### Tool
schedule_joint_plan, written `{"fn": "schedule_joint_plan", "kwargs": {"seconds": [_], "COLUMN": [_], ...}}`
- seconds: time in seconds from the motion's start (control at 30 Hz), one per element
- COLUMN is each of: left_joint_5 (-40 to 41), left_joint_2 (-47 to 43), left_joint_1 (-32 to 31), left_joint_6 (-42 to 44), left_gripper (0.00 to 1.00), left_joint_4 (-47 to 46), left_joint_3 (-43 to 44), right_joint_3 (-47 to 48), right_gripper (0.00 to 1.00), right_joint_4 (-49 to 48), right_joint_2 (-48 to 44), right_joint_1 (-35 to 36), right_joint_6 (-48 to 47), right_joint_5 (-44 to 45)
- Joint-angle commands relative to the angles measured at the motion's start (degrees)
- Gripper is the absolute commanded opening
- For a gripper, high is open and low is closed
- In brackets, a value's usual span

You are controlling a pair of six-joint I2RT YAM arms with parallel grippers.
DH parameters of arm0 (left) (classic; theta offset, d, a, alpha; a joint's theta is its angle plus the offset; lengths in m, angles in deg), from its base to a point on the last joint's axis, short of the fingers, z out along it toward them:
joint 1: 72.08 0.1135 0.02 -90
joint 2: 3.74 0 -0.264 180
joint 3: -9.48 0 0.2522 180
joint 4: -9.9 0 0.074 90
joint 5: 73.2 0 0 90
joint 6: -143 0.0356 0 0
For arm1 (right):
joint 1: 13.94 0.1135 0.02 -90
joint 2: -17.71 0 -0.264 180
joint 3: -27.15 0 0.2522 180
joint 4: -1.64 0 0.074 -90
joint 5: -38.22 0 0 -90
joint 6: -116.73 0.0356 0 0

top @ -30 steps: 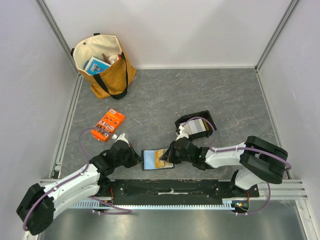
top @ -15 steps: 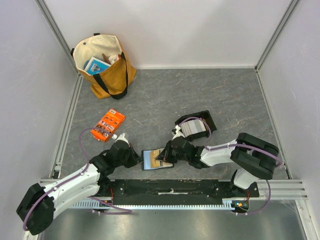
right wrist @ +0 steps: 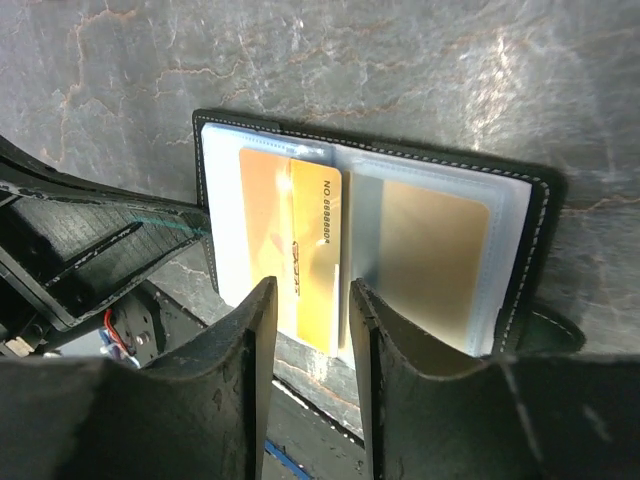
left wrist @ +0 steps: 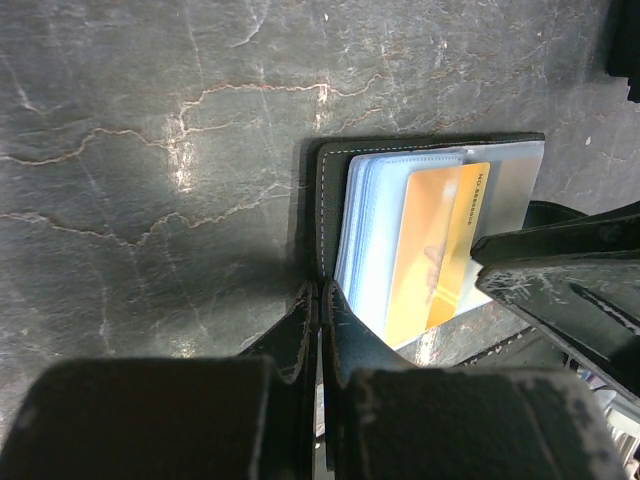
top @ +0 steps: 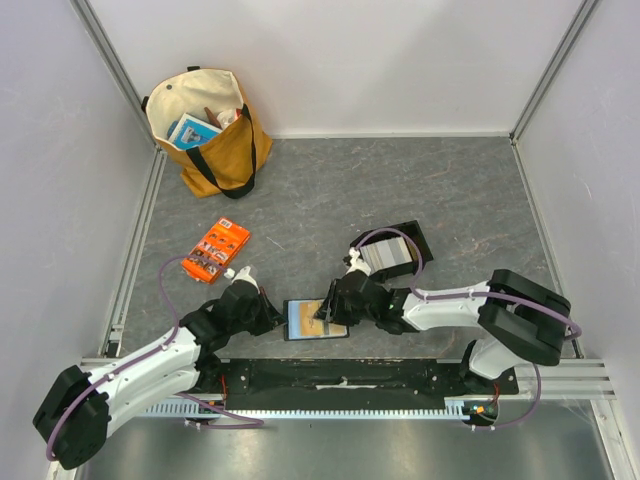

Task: Put the credit cards into the card holder
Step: Insert the credit card into the card holder.

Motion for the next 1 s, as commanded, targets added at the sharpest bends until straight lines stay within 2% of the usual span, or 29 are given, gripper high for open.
{"fn": "schedule_joint_plan", "kwargs": {"seconds": [0.0,0.17,0.5,0.77,0.87,0.97], "left_joint_5": [1.23,1.06,0.53,0.18,0.35,0.44], "left_joint_2": [0.04,-0.31,-0.84,-1.10,-1.28,-1.98], "left_joint_1": [-0.16,-0.07,-0.16,-0.16,-0.16,-0.16], "left_joint_6": [-0.27,-0.10,-0.10,-0.18,-0.18,-0.36], "left_gripper": [0.02,0.02,0.02,0.02,0.02,0.02], "left_joint_4": [-1.09,-1.44,-1.97,-2.49,-2.14,-1.70], "left_joint_3": [0.64,0.64,0.46,0.63,0.72,0.64], "right_joint_3": [3.30,5.59,10.69,15.00,15.26,16.49], "right_gripper": [0.44,0.45,0.40,0.37,0.37,0.41], "right_joint_4": [9.47,9.92,7.81,9.65,11.93,18.77], "right_joint_2": [-2.62,-0.16,5.20,7.22,6.18,1.71], "right_joint_1": [0.32,0.23,2.16,3.84,3.92,3.75], "right_joint_6": [-3.97,-5.29,-7.84,-9.95,-10.21,-12.49], "right_joint_5": [5.80,4.41,0.98,0.53,2.81,10.70]}}
